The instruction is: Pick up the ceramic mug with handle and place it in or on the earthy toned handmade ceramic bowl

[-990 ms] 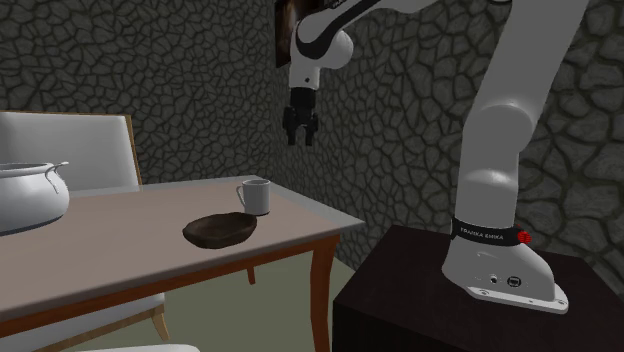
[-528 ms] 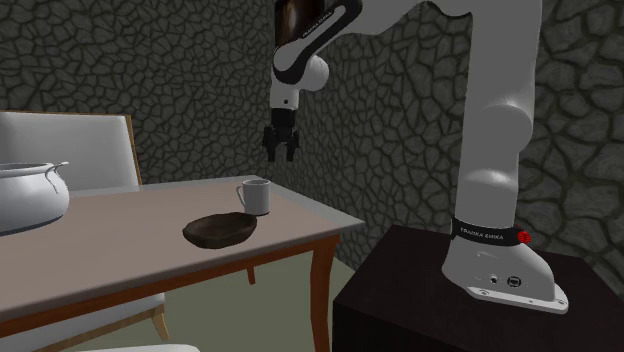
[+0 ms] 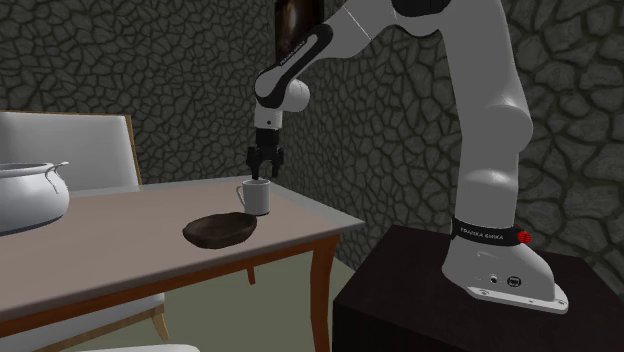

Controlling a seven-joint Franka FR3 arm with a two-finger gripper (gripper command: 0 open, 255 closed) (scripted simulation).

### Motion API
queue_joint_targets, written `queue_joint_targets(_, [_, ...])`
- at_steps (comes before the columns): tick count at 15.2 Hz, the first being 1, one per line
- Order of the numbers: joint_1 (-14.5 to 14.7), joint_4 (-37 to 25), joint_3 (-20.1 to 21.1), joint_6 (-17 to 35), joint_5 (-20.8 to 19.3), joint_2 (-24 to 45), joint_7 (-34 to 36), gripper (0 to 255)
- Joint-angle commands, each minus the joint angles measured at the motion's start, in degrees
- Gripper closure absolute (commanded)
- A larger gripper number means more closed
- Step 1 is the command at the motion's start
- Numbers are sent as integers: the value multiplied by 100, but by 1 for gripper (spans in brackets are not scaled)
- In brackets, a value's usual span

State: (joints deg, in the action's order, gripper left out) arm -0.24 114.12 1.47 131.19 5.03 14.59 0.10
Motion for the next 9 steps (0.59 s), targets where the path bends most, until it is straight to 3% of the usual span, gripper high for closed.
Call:
queue_joint_targets(1, [3, 43, 4, 136, 7, 89, -7, 0])
queue_joint_targets(9, [13, 98, 11, 365, 17, 263, -13, 0])
